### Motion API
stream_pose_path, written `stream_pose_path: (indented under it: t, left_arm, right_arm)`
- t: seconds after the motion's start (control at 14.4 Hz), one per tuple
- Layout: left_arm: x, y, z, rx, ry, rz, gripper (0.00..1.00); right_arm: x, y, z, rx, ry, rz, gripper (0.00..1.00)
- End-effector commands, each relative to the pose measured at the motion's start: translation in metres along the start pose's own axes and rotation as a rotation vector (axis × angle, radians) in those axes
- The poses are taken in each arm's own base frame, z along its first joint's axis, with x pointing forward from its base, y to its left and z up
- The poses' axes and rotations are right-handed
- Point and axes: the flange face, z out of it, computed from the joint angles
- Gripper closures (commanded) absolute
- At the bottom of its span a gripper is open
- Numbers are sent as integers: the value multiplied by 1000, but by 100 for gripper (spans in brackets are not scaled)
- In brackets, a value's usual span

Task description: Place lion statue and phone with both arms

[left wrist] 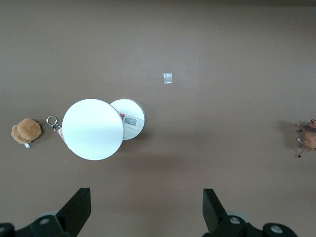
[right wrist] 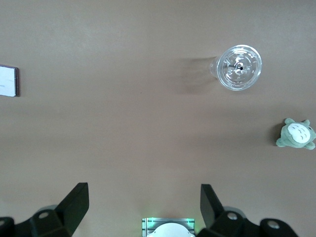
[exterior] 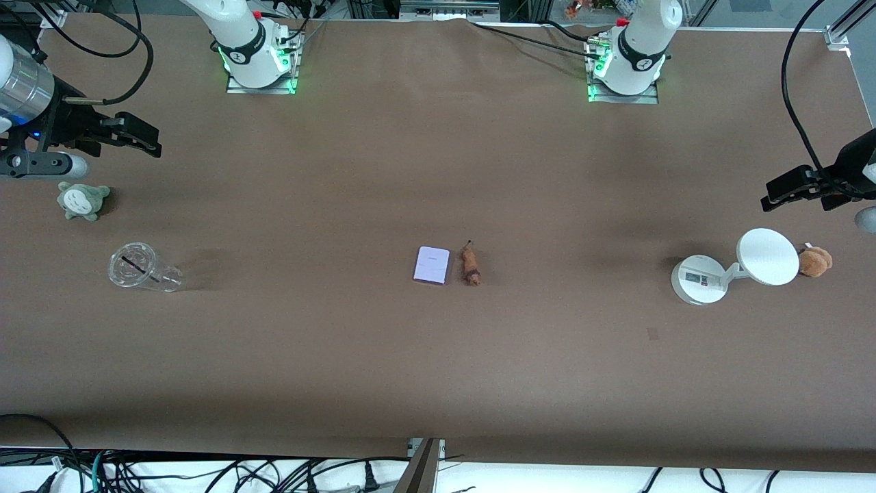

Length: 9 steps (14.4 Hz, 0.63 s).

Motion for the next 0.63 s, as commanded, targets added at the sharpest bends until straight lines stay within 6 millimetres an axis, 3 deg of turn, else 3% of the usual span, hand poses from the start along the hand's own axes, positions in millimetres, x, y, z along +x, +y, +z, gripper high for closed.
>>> stream_pose_path:
  t: [0.0, 0.28, 0.56]
  left_arm:
    - [-1, 5, -4, -12, 7, 5, 0]
    - [-2, 24, -6, -4, 12, 38, 0]
    - [-10, 54, -14, 7, 20, 97, 0]
  right_arm:
    - [2, 3, -1, -8, -11, -12, 0]
    - [2, 5, -1, -9, -10, -10, 0]
    - [2, 6, -1, -9, -8, -59, 0]
